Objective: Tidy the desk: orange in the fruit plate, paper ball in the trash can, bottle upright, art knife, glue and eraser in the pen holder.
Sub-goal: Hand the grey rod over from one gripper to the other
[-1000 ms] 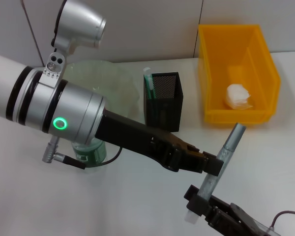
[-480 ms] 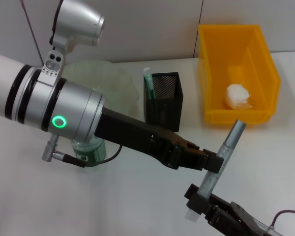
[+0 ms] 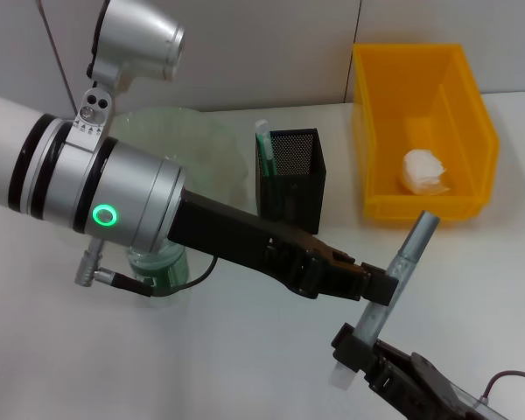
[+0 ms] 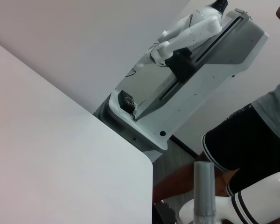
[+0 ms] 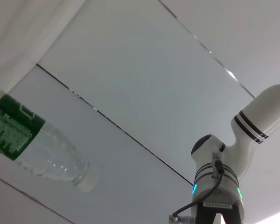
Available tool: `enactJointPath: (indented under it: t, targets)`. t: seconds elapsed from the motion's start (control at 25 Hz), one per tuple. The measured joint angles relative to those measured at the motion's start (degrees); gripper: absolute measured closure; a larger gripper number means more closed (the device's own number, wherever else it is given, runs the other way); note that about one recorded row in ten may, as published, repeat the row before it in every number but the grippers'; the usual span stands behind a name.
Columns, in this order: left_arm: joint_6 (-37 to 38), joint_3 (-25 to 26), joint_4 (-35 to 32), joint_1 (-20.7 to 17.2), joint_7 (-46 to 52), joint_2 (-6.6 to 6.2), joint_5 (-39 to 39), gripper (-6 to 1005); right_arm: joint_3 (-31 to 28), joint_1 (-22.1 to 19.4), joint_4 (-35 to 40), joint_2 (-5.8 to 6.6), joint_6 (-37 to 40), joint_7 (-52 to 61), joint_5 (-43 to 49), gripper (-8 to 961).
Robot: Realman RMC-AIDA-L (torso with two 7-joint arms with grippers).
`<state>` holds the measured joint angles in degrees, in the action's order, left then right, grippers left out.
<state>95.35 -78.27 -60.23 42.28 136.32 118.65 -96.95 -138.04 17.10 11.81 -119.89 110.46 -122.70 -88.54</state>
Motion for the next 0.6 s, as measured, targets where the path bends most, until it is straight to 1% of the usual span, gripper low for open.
enactJointPath:
  t: [0.2,0.24,0.44,0.6]
  targets:
    - [0.29,0.59,2.56,0.84,-0.33,0.02,0.24,847,-0.3,0.2,0.62,0.01,-0.13,-0.25,0.16,784]
    - [0.54,1.24,3.92,1.3,-0.89,0.07,0.49,844,-0.31,0.24,0.69,0.01,-0.11,-0.27,0.17,787]
    - [0.72,1.8,4.5,1.38,-2.29,0.06,2.44,829,-0.3,0.25,0.98,0.01,-0.07,-0.62,0.07,801]
    - [0.72,2.07,4.51,1.38,-2.31,0.02,2.52,660,-0.3,0.31,1.32,0.01,0.0,-1.03,-0.03,800]
